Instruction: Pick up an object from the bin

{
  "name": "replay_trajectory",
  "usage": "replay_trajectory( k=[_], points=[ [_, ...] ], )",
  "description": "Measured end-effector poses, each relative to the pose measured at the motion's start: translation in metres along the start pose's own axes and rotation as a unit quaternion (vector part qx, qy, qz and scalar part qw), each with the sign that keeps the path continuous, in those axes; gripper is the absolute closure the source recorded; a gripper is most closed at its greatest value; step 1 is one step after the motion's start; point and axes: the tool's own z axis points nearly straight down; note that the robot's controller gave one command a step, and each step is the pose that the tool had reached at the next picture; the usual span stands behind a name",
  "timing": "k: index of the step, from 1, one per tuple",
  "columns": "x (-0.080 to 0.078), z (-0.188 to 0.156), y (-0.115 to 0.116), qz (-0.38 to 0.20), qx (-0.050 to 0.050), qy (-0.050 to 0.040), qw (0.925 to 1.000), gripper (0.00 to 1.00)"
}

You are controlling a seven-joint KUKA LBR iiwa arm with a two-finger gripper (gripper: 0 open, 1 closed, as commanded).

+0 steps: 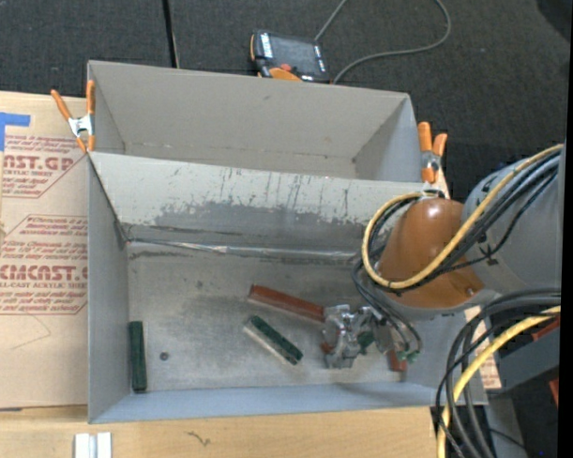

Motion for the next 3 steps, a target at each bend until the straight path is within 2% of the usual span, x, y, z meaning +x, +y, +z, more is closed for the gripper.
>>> replay_trajectory(
  k=[1,2,3],
  points=[
    [-0.058,-0.138,-0.03,0.024,0.002,-0.0022,0.9997,1.0],
    [-0.055,-0.133,-0.029,0.024,0.0,0.0026,0.9997,0.0],
    [-0.037,0.006,-0.049,0.221,0.0,0.0066,0.9752,0.0]
  ],
)
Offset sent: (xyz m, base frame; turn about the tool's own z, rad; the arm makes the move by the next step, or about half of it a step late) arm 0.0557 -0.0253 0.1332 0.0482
